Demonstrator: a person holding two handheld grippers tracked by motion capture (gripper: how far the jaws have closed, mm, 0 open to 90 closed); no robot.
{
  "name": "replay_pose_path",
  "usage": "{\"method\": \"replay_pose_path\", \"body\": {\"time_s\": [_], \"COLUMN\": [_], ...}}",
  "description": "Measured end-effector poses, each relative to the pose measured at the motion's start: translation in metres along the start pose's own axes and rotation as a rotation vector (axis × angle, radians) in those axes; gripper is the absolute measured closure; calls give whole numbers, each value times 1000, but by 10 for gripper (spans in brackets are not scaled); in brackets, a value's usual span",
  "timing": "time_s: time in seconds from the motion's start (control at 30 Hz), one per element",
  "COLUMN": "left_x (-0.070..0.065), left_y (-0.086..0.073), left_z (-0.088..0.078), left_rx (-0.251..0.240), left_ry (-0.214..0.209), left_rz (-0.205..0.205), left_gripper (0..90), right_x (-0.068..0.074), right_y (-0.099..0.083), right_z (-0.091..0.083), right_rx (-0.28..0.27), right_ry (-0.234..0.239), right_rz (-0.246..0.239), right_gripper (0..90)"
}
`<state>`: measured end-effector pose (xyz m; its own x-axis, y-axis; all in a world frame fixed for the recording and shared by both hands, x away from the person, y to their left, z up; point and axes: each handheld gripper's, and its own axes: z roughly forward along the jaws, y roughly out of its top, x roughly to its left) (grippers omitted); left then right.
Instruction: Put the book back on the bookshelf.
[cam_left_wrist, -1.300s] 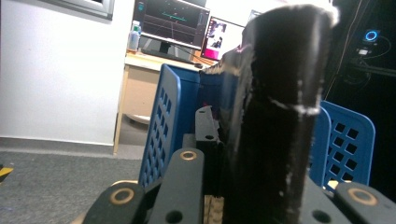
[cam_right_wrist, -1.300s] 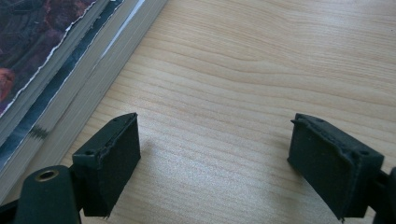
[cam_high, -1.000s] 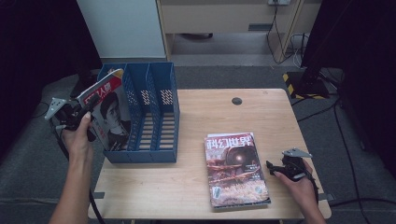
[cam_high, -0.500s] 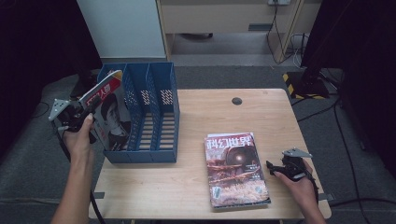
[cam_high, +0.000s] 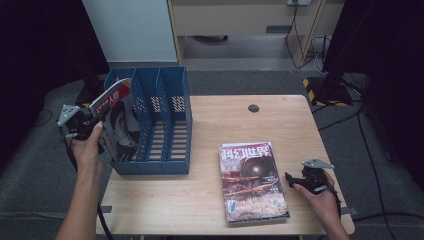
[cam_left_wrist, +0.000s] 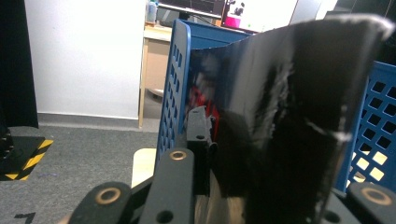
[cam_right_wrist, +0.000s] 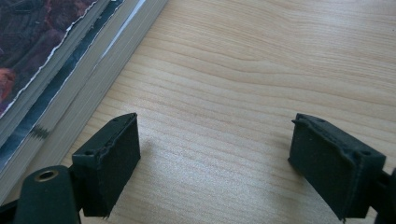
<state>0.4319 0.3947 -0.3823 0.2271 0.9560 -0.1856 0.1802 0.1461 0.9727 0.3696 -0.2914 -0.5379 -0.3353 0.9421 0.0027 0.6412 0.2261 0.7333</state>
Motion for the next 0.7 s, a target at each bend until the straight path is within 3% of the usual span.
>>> {"method": "replay_pose_path", "body": {"time_s": [0.2, 0.27, 0.37, 0.57, 0.7], "left_x": [-3, 0, 6, 13, 13], "left_y": [1, 2, 4, 6, 9], "left_z": [-3, -9, -14, -20, -20], "left_rx": [-8, -72, -121, -167, -182], "left_ry": [12, 7, -12, -28, -31], "left_rz": [29, -1, -32, -70, -65], "left_gripper": [842, 847, 853, 857, 857], "right_x": [0, 0, 0, 0, 0], "right_y": [0, 0, 0, 0, 0], "right_z": [0, 0, 0, 0, 0], "right_rx": [1, 1, 1, 1, 0], "right_ry": [1, 1, 1, 1, 0], "right_rz": [1, 1, 1, 1, 0], "right_gripper": [162, 162, 162, 162, 162]}}
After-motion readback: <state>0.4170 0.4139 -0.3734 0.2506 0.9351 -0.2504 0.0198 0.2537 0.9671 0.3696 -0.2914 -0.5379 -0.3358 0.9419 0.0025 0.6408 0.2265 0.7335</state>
